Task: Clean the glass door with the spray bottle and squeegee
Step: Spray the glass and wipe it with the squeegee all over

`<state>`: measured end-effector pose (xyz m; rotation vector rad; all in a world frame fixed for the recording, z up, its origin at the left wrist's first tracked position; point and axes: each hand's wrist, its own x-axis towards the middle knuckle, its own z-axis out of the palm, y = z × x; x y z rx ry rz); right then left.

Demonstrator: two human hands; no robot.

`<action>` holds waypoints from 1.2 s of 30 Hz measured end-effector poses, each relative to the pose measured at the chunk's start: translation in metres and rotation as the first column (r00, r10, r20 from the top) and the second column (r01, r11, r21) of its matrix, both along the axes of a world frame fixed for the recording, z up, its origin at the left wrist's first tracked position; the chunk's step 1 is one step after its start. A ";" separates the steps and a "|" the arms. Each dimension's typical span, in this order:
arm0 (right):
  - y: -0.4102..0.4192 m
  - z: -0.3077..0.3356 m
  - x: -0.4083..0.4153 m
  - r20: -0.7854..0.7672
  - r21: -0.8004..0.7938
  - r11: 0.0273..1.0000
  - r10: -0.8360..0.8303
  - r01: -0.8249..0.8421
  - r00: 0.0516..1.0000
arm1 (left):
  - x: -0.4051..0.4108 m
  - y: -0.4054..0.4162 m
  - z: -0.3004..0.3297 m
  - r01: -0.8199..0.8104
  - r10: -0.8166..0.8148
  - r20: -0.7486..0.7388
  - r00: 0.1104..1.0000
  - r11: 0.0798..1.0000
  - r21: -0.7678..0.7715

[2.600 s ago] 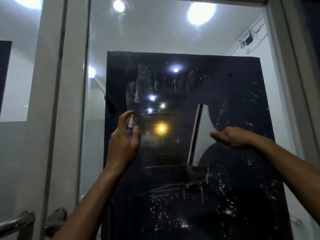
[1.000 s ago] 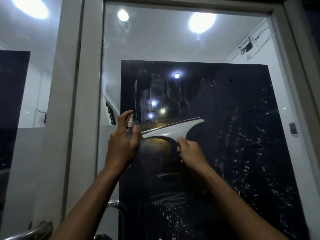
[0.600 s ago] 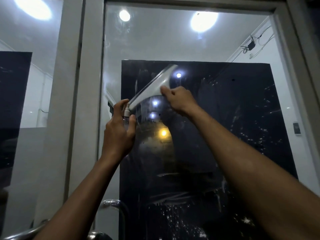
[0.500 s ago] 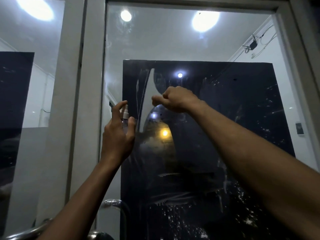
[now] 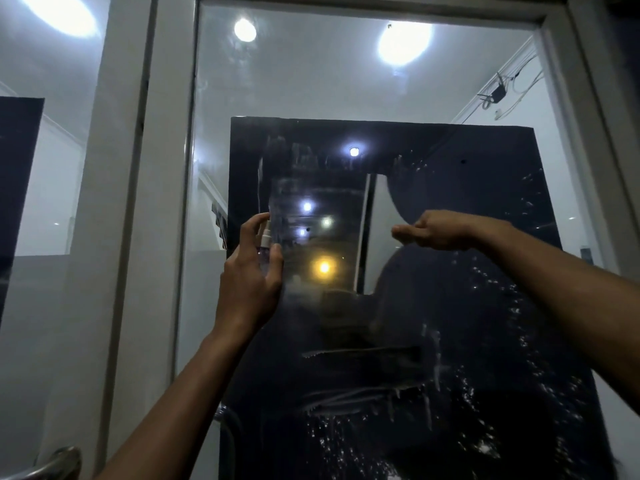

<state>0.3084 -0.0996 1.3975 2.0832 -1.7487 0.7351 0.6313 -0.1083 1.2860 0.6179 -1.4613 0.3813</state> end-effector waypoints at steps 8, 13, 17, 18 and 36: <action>0.003 -0.058 -0.075 0.247 -0.025 1.000 -0.008 0.015 0.969 | -0.010 0.003 0.011 -0.004 0.003 0.014 1.000 1.000 0.018; 0.013 -0.071 -0.063 0.428 -0.119 0.987 0.146 -0.105 0.892 | -0.003 0.007 0.024 -0.040 0.040 0.019 0.999 0.999 0.014; 0.010 -0.073 -0.027 0.564 -0.258 0.946 0.311 -0.194 0.765 | -0.013 0.011 0.031 -0.033 0.032 0.036 0.999 0.999 0.016; 0.009 -0.072 -0.016 0.588 -0.286 0.934 0.347 -0.213 0.731 | -0.015 0.012 0.033 -0.032 0.032 0.039 0.999 0.999 0.010; -0.004 -0.066 0.075 0.693 -0.474 0.839 0.543 -0.267 0.474 | 0.003 -0.008 0.085 -0.215 0.216 0.013 0.976 0.976 -0.038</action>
